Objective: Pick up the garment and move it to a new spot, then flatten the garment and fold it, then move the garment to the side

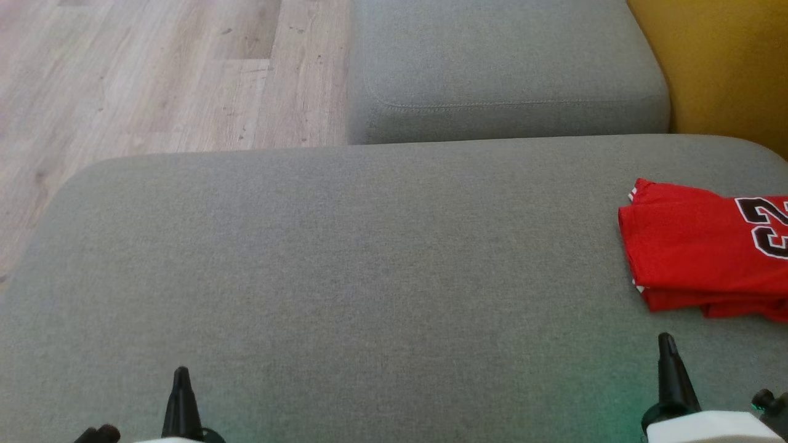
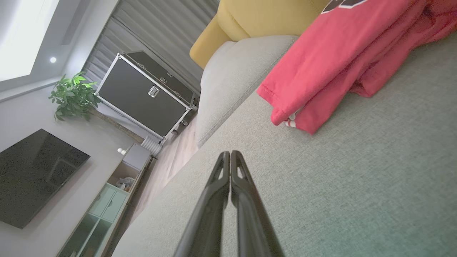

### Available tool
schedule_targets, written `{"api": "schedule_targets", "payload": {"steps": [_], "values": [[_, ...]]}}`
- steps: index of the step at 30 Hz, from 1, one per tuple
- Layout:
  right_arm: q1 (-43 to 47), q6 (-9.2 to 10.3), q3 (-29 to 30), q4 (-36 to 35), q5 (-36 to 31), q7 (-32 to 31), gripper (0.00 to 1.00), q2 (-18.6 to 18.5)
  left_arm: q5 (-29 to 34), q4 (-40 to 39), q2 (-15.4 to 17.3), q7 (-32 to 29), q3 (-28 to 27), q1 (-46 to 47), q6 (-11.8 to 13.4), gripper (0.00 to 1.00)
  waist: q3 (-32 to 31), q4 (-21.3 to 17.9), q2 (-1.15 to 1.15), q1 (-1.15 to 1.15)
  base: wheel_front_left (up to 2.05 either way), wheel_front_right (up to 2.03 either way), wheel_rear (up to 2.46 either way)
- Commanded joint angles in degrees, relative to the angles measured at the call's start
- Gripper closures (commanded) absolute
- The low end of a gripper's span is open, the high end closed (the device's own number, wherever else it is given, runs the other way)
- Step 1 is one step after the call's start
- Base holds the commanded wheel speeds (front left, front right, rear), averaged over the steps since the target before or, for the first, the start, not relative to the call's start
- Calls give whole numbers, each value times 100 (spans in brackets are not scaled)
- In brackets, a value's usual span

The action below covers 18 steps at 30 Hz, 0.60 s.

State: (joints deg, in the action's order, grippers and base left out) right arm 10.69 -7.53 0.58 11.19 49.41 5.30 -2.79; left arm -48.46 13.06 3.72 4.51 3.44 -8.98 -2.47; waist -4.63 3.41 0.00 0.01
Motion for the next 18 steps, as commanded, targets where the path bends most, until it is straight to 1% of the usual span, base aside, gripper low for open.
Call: {"api": "schedule_targets", "payload": {"steps": [1, 2, 3, 18], "values": [[-332, 2, -17, -147, 155, -29, 100, -120, -142, -143, 0, -42, -172, 335, -31, 100, 8, -6, 0, 0, 0, 0, 0], [-375, 2, -4, -134, 294, -61, 100, -121, -280, -135, -2, -75, -198, 373, -47, 100, 23, -17, 0, -1, 0, 0, 0], [-375, 2, -4, -134, 294, -61, 100, -121, -280, -135, -2, -75, -198, 373, -47, 100, 23, -17, 0, -1, 0, 0, 0], [-699, 3, 100, -32, 1327, -304, 100, -126, -1310, -77, -15, -324, -388, 658, -160, 100, 138, -98, 0, -1, 0, 0, 0]]}}
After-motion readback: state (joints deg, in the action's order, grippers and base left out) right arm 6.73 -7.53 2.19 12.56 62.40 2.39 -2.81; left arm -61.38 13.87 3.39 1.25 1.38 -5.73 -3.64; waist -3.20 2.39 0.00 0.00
